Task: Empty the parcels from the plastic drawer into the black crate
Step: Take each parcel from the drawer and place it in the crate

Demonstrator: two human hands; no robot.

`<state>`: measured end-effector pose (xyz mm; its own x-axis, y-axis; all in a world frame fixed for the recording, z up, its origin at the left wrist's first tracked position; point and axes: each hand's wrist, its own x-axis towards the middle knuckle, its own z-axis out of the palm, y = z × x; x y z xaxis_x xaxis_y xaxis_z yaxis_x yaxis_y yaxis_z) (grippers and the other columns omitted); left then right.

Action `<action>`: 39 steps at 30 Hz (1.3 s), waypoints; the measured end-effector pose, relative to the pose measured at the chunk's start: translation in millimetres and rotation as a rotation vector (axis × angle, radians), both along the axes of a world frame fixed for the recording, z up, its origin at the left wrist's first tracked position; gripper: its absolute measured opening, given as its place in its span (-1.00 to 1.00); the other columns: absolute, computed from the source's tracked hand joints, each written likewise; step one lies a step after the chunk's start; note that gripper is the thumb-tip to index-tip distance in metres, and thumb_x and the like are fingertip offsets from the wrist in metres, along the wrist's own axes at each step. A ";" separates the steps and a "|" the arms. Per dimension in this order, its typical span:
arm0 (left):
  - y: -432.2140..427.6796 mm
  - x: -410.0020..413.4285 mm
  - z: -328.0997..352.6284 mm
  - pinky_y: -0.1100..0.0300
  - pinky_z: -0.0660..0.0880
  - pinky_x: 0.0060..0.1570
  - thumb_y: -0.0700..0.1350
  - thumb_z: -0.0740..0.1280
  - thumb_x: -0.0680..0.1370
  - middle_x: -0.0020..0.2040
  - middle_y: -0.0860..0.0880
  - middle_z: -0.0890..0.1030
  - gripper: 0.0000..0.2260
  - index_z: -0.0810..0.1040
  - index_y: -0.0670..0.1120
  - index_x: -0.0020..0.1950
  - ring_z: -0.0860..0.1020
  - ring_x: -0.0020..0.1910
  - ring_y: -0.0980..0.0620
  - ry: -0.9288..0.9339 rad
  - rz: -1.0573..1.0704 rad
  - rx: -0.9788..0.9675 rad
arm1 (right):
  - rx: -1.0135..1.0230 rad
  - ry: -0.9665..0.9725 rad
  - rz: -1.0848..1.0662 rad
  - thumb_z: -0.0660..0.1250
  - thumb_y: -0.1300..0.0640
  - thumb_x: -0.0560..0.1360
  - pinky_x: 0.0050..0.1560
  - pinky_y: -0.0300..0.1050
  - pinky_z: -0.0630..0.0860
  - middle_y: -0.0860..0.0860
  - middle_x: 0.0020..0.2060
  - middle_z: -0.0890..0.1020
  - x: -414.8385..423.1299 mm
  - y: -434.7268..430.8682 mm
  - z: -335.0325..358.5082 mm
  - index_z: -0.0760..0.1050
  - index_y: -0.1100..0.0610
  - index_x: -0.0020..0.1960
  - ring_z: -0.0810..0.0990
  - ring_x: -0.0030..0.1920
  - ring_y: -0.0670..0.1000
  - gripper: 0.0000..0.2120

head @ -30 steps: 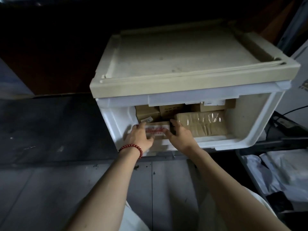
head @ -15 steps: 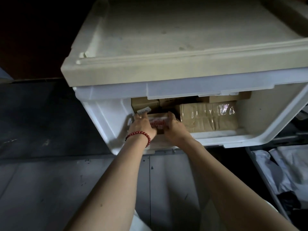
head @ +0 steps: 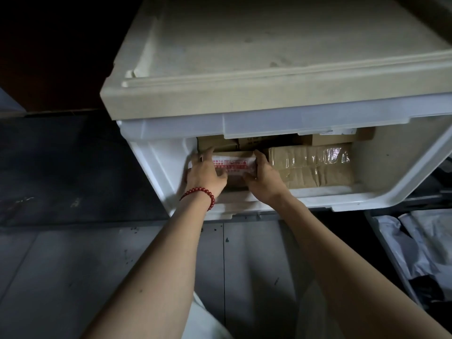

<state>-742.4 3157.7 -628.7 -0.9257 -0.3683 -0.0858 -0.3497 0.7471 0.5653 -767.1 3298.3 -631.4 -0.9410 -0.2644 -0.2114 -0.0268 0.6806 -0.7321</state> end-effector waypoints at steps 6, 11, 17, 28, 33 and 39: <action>5.3 22.6 26.7 0.18 0.37 0.17 -0.02 0.37 0.53 0.50 -0.10 0.25 -0.32 0.10 -0.04 0.55 0.44 0.32 -0.09 0.135 0.024 0.023 | -0.120 0.134 -0.002 0.26 0.24 0.57 0.36 -0.02 0.33 0.19 0.39 0.35 26.2 15.5 20.2 -0.01 0.17 0.57 0.41 0.34 0.19 -0.33; 20.0 51.1 52.6 0.00 0.30 0.32 0.06 0.40 0.49 0.56 -0.06 0.08 -0.28 0.12 0.01 0.55 0.26 0.45 -0.12 0.168 0.091 0.050 | -0.156 0.117 0.006 0.29 0.21 0.56 0.38 -0.04 0.32 0.21 0.26 0.47 50.3 35.3 37.2 0.13 0.22 0.52 0.36 0.37 0.14 -0.40; 41.2 92.2 73.5 0.03 0.33 0.30 0.04 0.42 0.48 0.54 -0.12 0.10 -0.22 0.05 0.03 0.57 0.24 0.46 -0.15 0.194 0.018 0.171 | -0.400 0.031 -0.126 0.38 0.21 0.52 0.12 -0.14 0.51 0.14 0.27 0.47 77.0 70.9 53.1 0.26 0.26 0.43 0.55 0.22 0.07 -0.46; 61.0 134.6 96.4 0.41 0.25 0.09 -0.03 0.41 0.50 0.37 -0.05 0.24 -0.23 0.02 -0.01 0.57 0.39 0.30 0.03 0.269 -0.203 0.028 | -0.651 -0.372 -0.204 0.23 -0.09 0.59 0.14 -0.01 0.51 0.18 0.08 0.61 104.8 95.0 74.0 0.43 0.28 0.29 0.58 0.14 0.14 -0.52; 58.4 140.1 88.0 0.25 0.29 0.23 0.07 0.41 0.48 0.40 -0.05 0.24 -0.25 0.11 -0.04 0.56 0.34 0.35 -0.01 0.178 -0.179 0.024 | -0.624 -0.372 -0.271 0.36 0.13 0.54 0.10 -0.01 0.49 0.11 0.10 0.56 102.8 97.3 63.0 0.33 0.21 0.32 0.55 0.11 0.07 -0.59; 59.3 139.9 82.4 -0.02 0.37 0.32 0.12 0.48 0.40 0.39 -0.05 0.34 -0.17 0.13 -0.02 0.53 0.36 0.35 -0.06 0.165 -0.105 0.147 | -0.676 -0.243 -0.267 0.43 0.43 0.39 -0.27 -0.27 0.50 0.08 -0.04 0.55 107.0 96.1 57.6 0.31 0.15 0.08 0.57 -0.14 -0.03 -0.58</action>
<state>-602.5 3217.0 -546.3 -0.9642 -0.2640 0.0237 -0.1686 0.6797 0.7138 -660.1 3394.3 -573.8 -0.9388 -0.1798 -0.2939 0.2909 0.0435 -0.9558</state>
